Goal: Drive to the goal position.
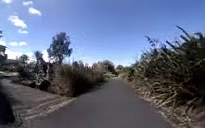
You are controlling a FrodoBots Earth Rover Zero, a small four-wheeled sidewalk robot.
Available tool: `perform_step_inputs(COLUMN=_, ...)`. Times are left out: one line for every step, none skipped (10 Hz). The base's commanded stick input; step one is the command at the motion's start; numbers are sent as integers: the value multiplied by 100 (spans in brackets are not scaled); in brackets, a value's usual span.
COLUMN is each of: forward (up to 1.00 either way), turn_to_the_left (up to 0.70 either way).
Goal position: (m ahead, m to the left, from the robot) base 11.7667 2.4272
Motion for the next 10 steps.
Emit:
perform_step_inputs(forward=85, turn_to_the_left=0)
perform_step_inputs(forward=85, turn_to_the_left=0)
perform_step_inputs(forward=85, turn_to_the_left=-34)
perform_step_inputs(forward=85, turn_to_the_left=-34)
perform_step_inputs(forward=85, turn_to_the_left=-34)
perform_step_inputs(forward=85, turn_to_the_left=0)
perform_step_inputs(forward=85, turn_to_the_left=0)
perform_step_inputs(forward=85, turn_to_the_left=0)
perform_step_inputs(forward=85, turn_to_the_left=0)
perform_step_inputs(forward=85, turn_to_the_left=0)
